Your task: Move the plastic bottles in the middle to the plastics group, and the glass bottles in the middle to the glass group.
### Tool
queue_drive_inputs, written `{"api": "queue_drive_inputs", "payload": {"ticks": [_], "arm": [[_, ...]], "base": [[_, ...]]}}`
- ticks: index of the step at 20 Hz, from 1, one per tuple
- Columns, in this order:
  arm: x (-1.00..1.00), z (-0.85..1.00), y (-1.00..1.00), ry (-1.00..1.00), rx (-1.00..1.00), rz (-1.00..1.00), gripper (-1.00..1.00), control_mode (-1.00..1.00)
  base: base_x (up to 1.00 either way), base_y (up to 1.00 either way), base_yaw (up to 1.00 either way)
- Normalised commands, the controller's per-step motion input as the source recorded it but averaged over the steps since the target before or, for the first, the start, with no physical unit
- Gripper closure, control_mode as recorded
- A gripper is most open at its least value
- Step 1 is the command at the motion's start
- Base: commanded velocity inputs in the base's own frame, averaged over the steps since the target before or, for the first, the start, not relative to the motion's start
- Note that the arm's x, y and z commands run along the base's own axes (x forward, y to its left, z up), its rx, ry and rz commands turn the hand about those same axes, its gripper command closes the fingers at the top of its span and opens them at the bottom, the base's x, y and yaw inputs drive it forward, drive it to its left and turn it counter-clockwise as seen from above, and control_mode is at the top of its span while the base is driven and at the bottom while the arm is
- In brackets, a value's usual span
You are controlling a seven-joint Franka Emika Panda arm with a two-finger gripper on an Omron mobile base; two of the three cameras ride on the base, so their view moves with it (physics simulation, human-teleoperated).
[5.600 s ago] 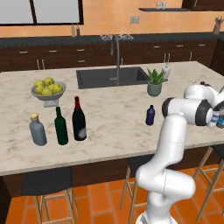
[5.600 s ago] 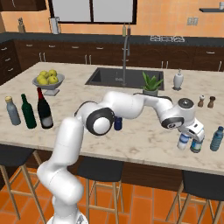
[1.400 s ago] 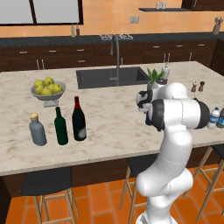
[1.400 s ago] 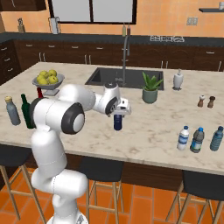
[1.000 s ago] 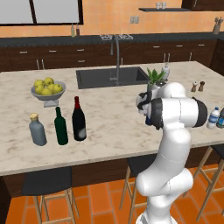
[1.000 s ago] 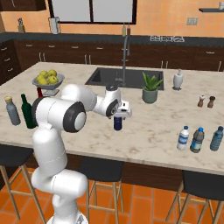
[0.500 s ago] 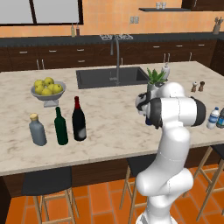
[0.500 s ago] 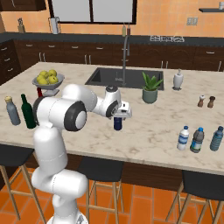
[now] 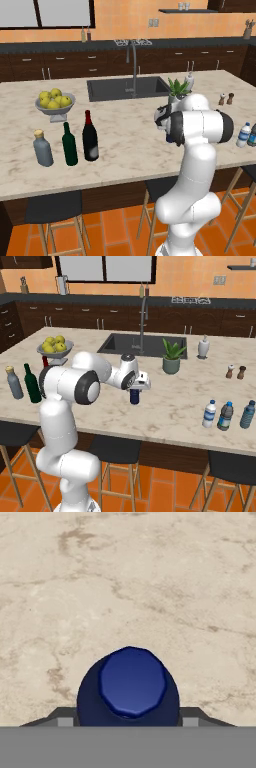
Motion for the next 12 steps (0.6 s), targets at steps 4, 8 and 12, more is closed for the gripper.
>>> {"api": "queue_drive_inputs", "payload": {"ticks": [4,8,12], "arm": [[0.00,0.16,-0.33,0.00,0.00,-0.09,1.00,-1.00],[0.00,0.38,-0.80,0.02,0.01,-0.22,1.00,-1.00],[0.00,0.41,-1.00,0.04,0.06,-0.28,1.00,-1.00]], "base": [[0.00,0.00,0.00],[0.00,0.00,0.00],[0.00,0.00,0.00]]}}
